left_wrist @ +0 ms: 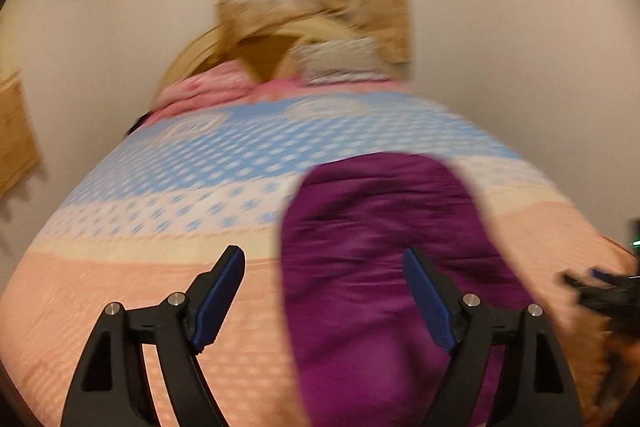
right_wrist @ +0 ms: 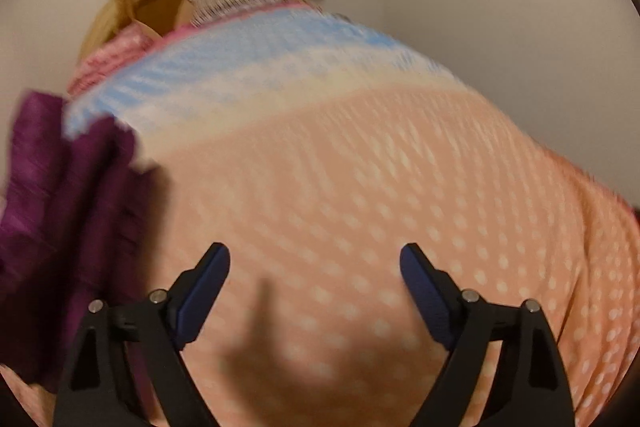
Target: Fold large clothes
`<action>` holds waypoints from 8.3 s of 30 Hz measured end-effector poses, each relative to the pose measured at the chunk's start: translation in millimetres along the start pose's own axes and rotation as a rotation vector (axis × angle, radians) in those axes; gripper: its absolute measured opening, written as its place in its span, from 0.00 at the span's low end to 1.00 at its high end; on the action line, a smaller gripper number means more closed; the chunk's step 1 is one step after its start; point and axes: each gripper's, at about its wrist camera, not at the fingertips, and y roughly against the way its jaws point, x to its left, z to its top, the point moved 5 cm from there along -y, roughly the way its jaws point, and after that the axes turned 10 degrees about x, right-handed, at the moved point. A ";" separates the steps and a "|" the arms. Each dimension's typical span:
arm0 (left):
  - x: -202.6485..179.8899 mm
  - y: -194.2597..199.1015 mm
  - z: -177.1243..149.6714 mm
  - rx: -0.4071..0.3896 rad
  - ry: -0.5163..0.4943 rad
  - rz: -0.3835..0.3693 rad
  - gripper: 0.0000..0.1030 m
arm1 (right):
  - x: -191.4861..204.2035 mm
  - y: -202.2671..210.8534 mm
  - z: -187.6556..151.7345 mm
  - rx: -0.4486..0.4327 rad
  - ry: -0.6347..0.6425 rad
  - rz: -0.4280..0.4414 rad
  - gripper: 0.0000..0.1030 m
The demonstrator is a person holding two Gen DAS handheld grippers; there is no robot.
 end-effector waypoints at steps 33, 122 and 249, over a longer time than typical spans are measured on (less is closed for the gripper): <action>-24.5 -118.0 7.9 0.135 0.102 -0.023 0.79 | 125.9 -56.6 33.4 0.072 -0.016 0.050 0.60; -41.5 -147.3 -25.2 0.272 0.001 -0.111 0.99 | 98.7 -107.2 9.5 0.153 -0.023 0.198 0.74; 254.8 -8.4 -161.3 0.147 0.258 0.171 0.73 | 404.4 -36.0 -79.5 0.178 0.602 0.530 0.52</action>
